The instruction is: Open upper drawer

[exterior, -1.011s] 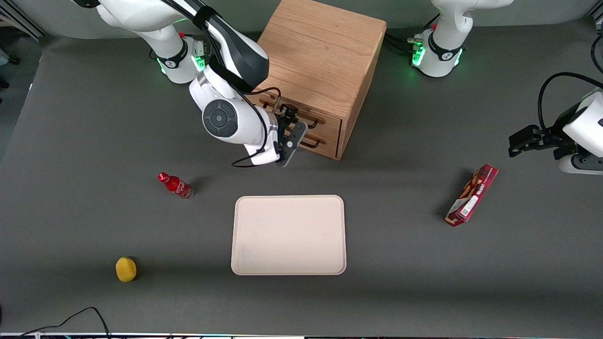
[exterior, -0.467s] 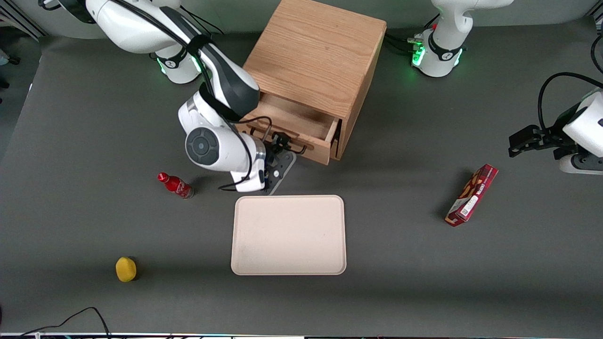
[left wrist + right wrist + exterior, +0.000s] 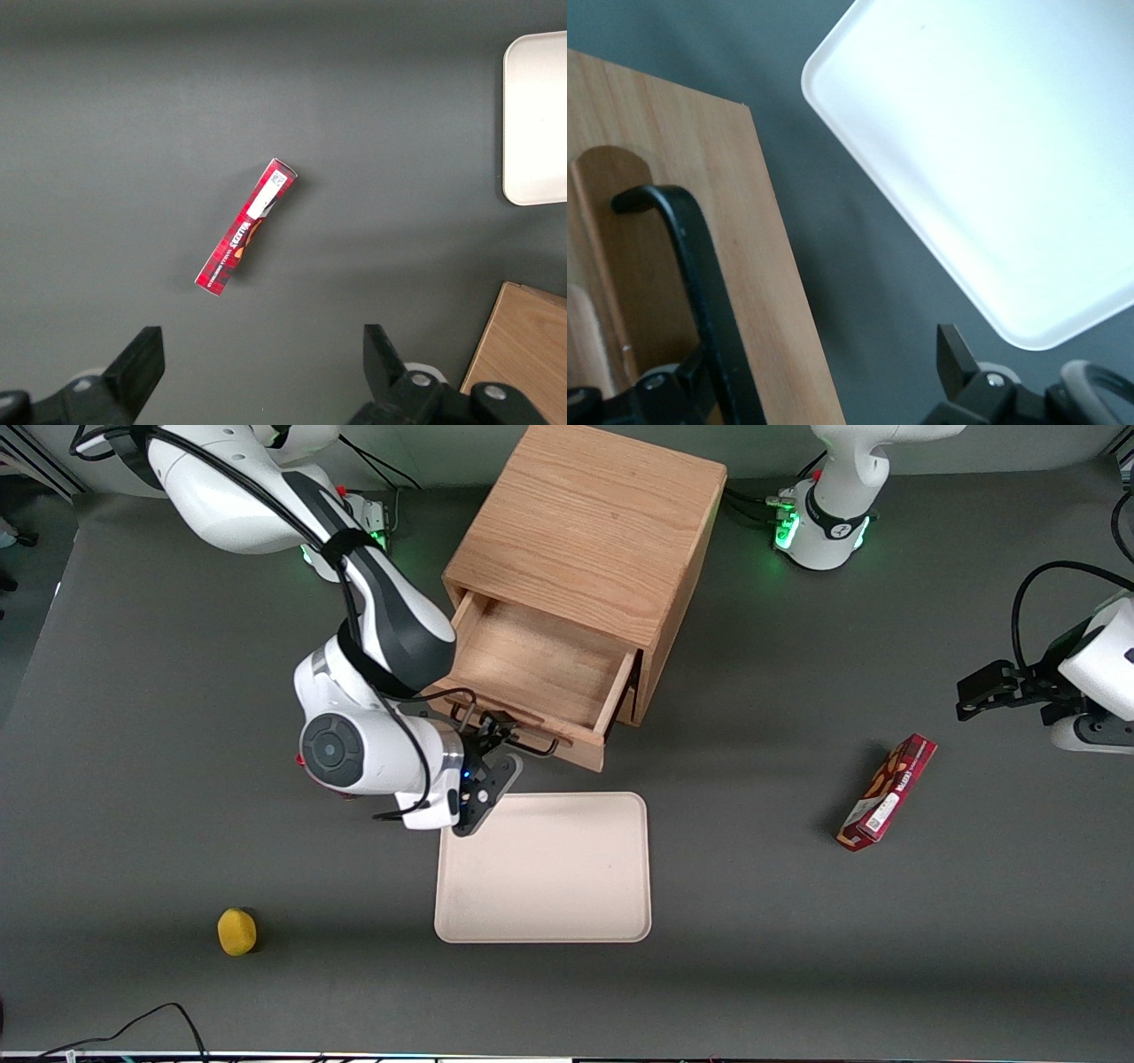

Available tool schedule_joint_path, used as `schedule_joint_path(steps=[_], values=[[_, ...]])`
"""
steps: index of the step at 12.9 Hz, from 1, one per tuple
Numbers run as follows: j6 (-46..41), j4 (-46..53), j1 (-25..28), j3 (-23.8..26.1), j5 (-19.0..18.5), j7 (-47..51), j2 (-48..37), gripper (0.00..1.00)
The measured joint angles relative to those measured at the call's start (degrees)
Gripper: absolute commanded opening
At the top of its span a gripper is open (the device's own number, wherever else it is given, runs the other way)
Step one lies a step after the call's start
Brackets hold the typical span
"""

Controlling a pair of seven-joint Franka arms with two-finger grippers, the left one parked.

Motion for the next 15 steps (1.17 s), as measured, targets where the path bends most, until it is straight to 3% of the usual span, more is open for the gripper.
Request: schedule_joint_path(steps=[11,15], values=[[-8.6,16.6,-3.1,-4.6,0.3,-4.9,6.9,1.00],[-15.5,23.6,-2.0,-4.2,0.0,0.3,1.6,1.00]])
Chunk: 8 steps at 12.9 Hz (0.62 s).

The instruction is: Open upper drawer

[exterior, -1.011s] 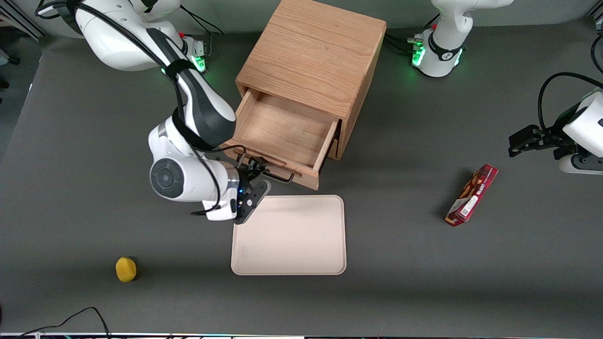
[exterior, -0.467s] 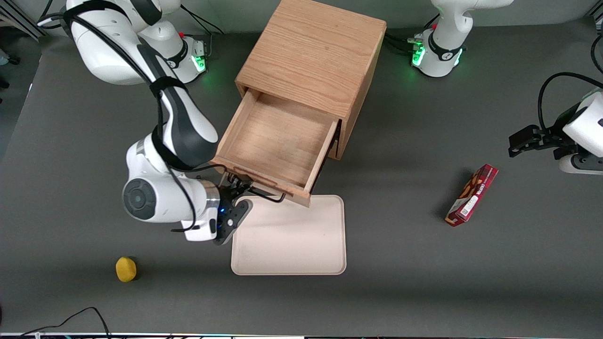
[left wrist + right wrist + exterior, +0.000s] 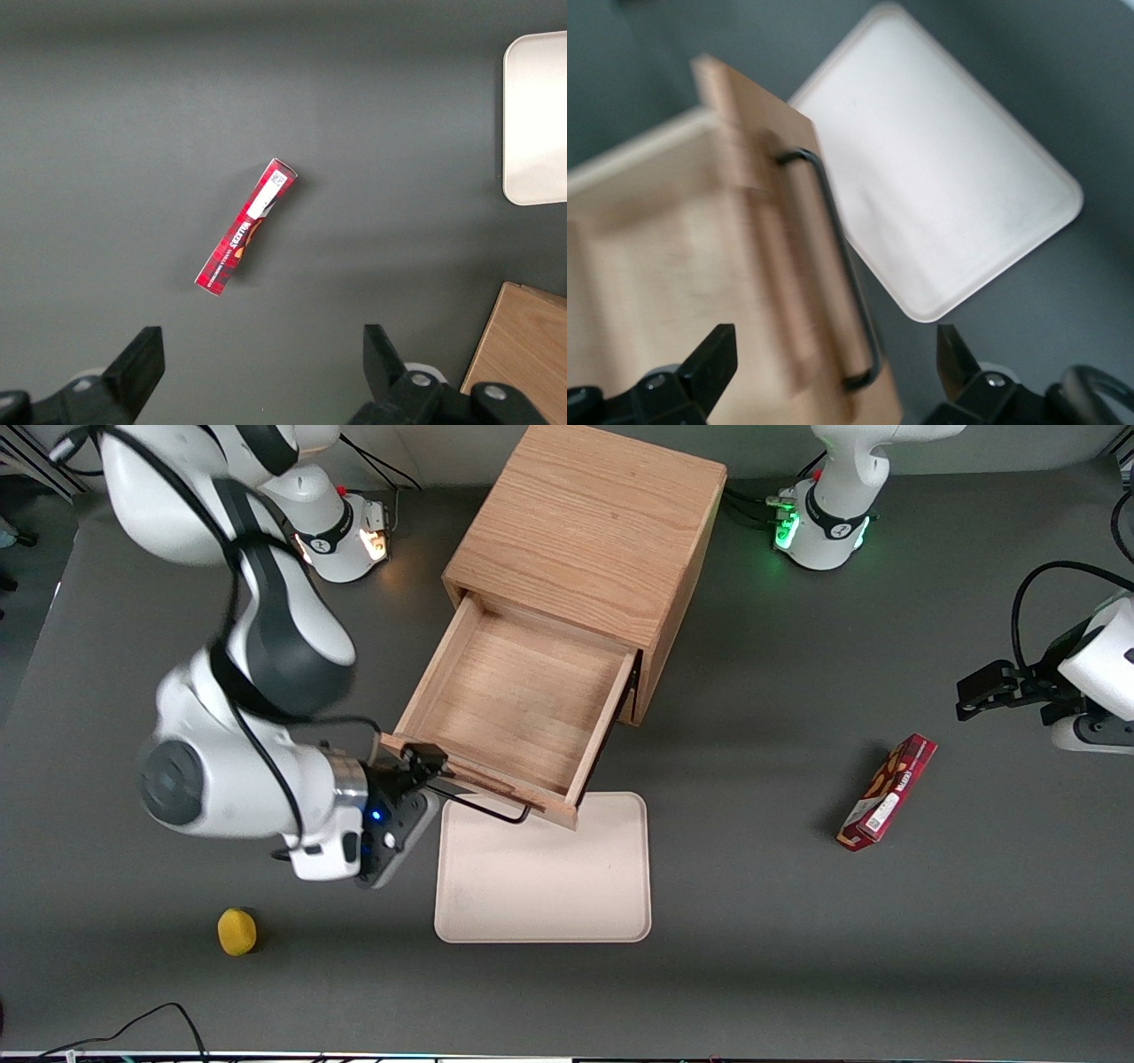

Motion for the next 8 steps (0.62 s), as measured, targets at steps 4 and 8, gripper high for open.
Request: schedule_joint_path(steps=[4,8], values=[[-13.2,0.3,0.3,-0.7,-2.8,24.5,-15.6,1.00],[-19.0,-6.8,-1.7,-12.2,-6.9,32.0,-19.3,1.00]])
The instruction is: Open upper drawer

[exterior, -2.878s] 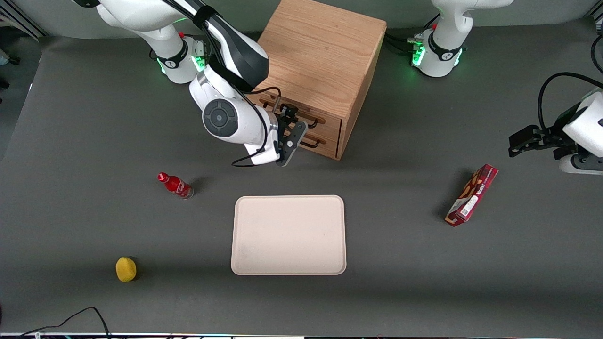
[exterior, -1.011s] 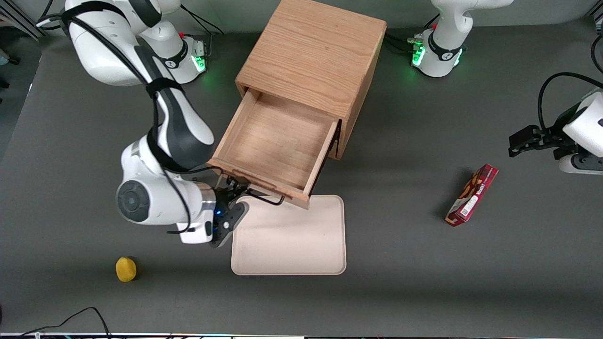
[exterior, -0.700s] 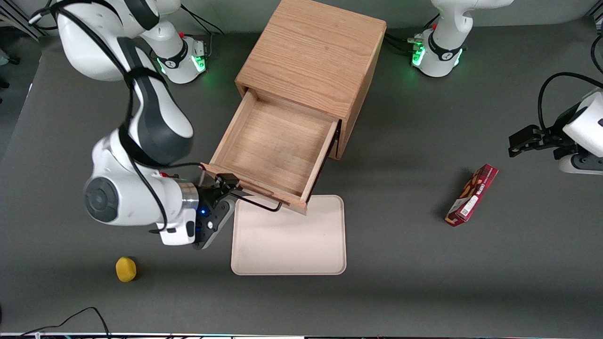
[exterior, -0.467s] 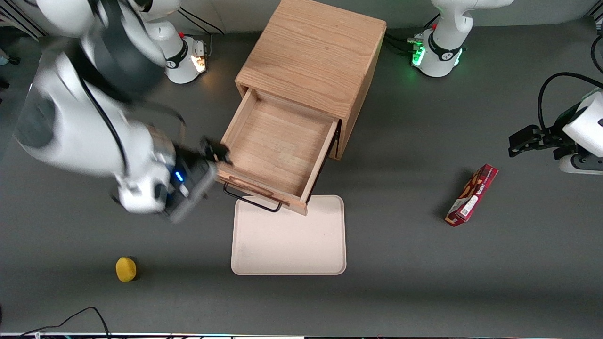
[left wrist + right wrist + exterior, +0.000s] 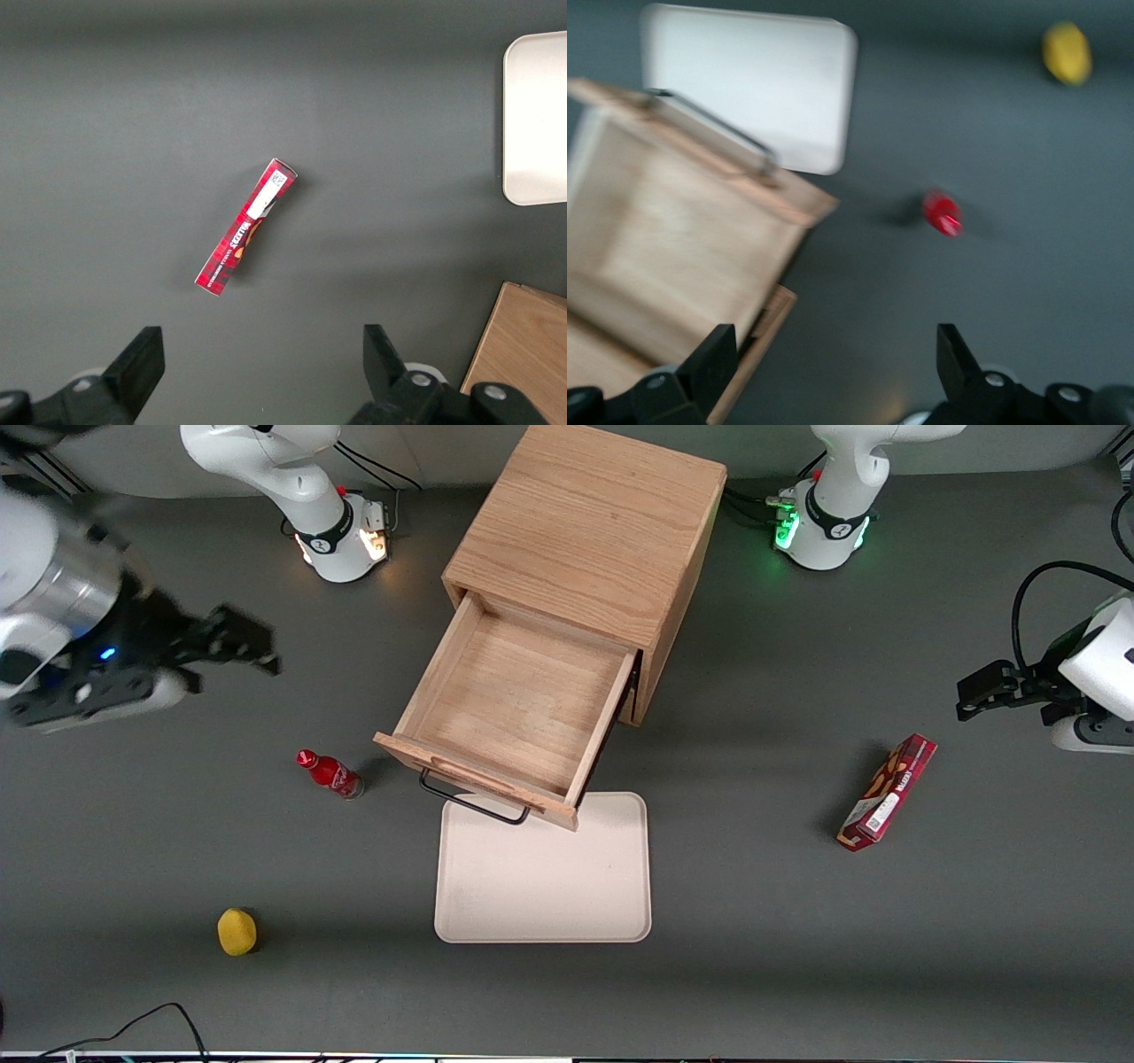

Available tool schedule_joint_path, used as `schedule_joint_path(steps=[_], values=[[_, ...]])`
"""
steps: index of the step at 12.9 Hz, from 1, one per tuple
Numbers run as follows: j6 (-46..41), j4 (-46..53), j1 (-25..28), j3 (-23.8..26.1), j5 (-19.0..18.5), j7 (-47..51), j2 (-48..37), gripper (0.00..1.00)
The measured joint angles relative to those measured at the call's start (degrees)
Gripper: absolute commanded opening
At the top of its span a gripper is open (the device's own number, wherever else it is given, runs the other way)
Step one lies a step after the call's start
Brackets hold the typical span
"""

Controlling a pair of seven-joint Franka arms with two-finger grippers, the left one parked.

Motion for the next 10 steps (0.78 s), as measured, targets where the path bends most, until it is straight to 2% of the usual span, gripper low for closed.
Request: schedule_joint_path(steps=[2,6,8,10], values=[[2.9,-8.9,-0.4,-3.4,-1.1,0.8,-3.2,1.00],[18.5,-34.2,-0.5,-5.3,-3.9,2.6,-17.8,1.00],[20.3,-39.0,-0.3,-5.3,-5.2,2.8,-21.7,1.00],[20.4,-39.5,-0.3,-5.5,-5.8,3.4,-22.6,1.00]])
